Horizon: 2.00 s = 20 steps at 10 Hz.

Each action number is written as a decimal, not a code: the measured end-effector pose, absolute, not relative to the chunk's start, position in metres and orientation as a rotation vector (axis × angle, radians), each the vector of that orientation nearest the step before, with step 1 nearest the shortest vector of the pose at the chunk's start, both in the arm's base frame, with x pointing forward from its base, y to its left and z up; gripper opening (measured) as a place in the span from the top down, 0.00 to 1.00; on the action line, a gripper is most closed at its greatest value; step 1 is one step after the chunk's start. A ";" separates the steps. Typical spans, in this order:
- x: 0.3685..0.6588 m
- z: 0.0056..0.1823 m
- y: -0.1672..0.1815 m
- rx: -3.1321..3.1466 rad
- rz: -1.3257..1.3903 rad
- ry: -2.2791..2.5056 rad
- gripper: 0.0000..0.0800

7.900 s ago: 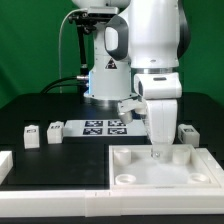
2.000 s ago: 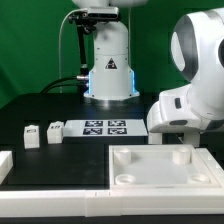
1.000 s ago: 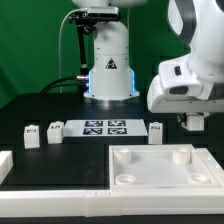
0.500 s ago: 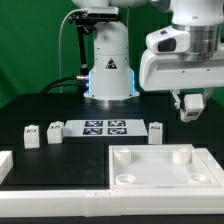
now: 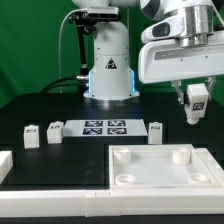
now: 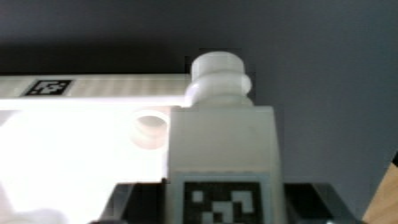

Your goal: Assemble one leg

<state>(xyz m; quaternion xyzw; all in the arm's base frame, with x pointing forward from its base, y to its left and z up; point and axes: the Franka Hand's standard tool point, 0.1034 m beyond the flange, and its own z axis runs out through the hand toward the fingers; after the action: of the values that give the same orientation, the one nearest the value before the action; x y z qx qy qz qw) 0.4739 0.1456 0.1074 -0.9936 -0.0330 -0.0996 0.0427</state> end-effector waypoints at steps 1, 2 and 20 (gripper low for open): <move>0.493 0.108 0.135 -3.042 -0.306 -0.198 0.64; 0.513 0.111 0.128 -3.041 -0.327 -0.214 0.64; 0.615 0.084 0.124 -2.983 -0.634 -0.320 0.64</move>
Offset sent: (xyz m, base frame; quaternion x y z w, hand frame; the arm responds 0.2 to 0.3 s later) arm 0.0660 -0.0162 -0.0035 0.0290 0.0483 -0.0005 0.9984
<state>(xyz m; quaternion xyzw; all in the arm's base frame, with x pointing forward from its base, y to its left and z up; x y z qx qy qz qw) 0.6152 0.1237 0.0837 -0.9721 -0.1043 -0.2066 0.0375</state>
